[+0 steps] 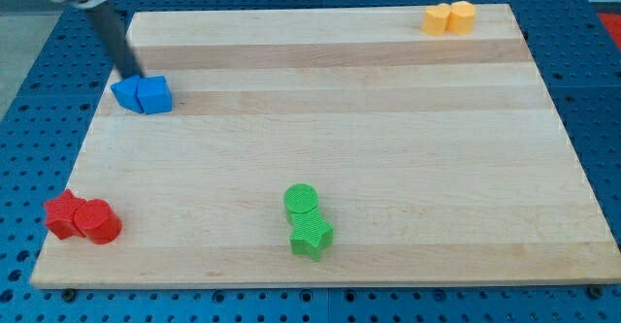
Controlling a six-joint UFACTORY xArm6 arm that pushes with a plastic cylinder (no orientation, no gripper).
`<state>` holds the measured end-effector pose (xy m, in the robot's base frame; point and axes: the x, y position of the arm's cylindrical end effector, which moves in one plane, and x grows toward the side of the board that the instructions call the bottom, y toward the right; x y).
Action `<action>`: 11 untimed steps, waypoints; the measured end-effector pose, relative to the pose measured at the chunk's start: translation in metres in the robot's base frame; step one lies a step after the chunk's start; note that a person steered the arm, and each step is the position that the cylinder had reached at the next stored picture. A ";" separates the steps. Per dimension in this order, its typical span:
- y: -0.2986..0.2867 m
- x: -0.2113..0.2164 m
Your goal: Point your arm to the top left of the red star
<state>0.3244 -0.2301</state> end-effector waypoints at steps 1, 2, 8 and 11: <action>0.084 -0.014; 0.160 0.007; -0.072 0.118; -0.075 0.200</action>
